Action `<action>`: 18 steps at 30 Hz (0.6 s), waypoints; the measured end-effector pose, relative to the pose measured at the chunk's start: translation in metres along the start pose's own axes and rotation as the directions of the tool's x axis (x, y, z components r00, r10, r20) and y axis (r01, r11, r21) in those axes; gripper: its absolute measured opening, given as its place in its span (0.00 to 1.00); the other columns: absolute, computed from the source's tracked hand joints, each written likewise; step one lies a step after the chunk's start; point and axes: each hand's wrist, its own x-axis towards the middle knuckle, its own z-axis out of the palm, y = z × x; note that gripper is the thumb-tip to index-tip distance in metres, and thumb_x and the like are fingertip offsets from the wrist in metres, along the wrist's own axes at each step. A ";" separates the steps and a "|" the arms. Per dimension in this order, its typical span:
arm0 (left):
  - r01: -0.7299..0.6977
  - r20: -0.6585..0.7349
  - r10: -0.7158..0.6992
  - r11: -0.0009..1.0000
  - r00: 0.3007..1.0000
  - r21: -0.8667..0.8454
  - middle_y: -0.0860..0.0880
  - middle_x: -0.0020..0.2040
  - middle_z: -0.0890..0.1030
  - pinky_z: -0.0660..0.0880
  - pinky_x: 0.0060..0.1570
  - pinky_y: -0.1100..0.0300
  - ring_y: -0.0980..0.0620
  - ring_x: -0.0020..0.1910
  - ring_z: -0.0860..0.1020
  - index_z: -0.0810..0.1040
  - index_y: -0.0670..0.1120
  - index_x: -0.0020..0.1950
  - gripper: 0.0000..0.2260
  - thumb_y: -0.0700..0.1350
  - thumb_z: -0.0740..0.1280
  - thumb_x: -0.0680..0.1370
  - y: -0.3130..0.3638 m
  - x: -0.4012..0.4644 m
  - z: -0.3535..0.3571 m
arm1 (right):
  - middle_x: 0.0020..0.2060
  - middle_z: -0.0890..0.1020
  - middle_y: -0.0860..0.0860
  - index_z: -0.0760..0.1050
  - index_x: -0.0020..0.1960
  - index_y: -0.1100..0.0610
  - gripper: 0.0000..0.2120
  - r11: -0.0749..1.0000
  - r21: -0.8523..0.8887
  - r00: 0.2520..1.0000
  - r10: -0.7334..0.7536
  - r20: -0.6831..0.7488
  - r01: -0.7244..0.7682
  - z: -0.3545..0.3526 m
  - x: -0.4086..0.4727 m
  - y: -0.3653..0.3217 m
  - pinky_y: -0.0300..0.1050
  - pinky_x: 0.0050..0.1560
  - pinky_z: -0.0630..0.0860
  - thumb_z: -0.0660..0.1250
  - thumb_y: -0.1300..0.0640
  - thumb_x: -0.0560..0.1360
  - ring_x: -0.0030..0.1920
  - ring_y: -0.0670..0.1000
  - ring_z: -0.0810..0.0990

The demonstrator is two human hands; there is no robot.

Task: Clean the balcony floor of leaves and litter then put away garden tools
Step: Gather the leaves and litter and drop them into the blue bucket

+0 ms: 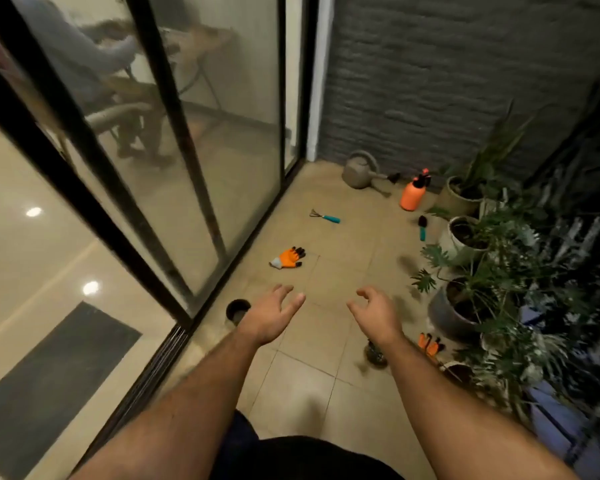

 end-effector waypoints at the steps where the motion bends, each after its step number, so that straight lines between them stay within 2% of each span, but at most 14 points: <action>1: -0.021 -0.003 0.021 1.000 1.000 -0.008 0.46 0.76 0.67 0.61 0.74 0.50 0.48 0.75 0.65 0.66 0.47 0.76 0.41 0.72 0.46 0.73 0.004 0.010 -0.001 | 0.63 0.79 0.54 0.76 0.65 0.53 0.20 0.999 0.033 1.000 0.014 -0.008 -0.014 -0.002 0.006 0.001 0.48 0.60 0.75 0.68 0.46 0.76 0.61 0.54 0.77; 6: -0.061 0.049 0.062 0.998 0.997 -0.027 0.46 0.75 0.69 0.62 0.73 0.52 0.49 0.74 0.66 0.67 0.46 0.76 0.33 0.67 0.52 0.80 0.021 0.081 -0.019 | 0.63 0.78 0.53 0.76 0.65 0.54 0.19 0.991 0.117 0.996 0.075 -0.056 -0.068 -0.015 0.060 -0.012 0.49 0.60 0.75 0.67 0.47 0.77 0.61 0.53 0.77; 9: -0.098 0.029 0.100 0.993 0.995 -0.062 0.45 0.73 0.72 0.66 0.71 0.50 0.49 0.70 0.70 0.69 0.46 0.75 0.46 0.78 0.46 0.72 0.028 0.141 -0.042 | 0.62 0.79 0.54 0.76 0.65 0.54 0.18 0.985 0.156 0.990 0.092 -0.106 -0.075 -0.020 0.113 -0.030 0.47 0.58 0.75 0.68 0.48 0.77 0.59 0.53 0.78; 11: -0.115 0.018 0.117 0.990 0.993 -0.078 0.45 0.71 0.74 0.67 0.70 0.52 0.50 0.68 0.73 0.70 0.45 0.74 0.49 0.80 0.45 0.70 0.028 0.183 -0.058 | 0.61 0.79 0.54 0.77 0.64 0.54 0.18 0.976 0.202 0.984 0.110 -0.140 -0.081 -0.024 0.146 -0.043 0.46 0.58 0.75 0.68 0.49 0.77 0.59 0.53 0.78; 13: -0.142 0.033 0.144 0.988 0.989 -0.062 0.44 0.71 0.73 0.66 0.68 0.58 0.50 0.68 0.73 0.70 0.44 0.74 0.40 0.73 0.50 0.76 0.035 0.220 -0.081 | 0.60 0.80 0.54 0.77 0.64 0.55 0.18 0.967 0.234 0.975 0.144 -0.167 -0.103 -0.028 0.180 -0.057 0.46 0.57 0.75 0.68 0.49 0.77 0.58 0.53 0.78; 15: -0.177 0.069 0.181 0.983 0.981 -0.053 0.44 0.72 0.73 0.65 0.65 0.60 0.50 0.68 0.73 0.69 0.44 0.75 0.34 0.67 0.51 0.78 0.040 0.254 -0.102 | 0.59 0.81 0.55 0.78 0.63 0.56 0.17 0.954 0.274 0.965 0.180 -0.193 -0.123 -0.034 0.207 -0.073 0.45 0.56 0.74 0.69 0.51 0.77 0.56 0.52 0.79; 18: -0.205 0.124 0.207 0.978 0.970 -0.028 0.46 0.73 0.71 0.66 0.67 0.57 0.50 0.68 0.72 0.68 0.48 0.76 0.33 0.68 0.51 0.79 0.049 0.298 -0.124 | 0.57 0.81 0.54 0.78 0.62 0.58 0.16 0.909 0.388 0.943 0.249 -0.220 -0.150 -0.040 0.236 -0.093 0.43 0.55 0.73 0.69 0.53 0.77 0.53 0.50 0.78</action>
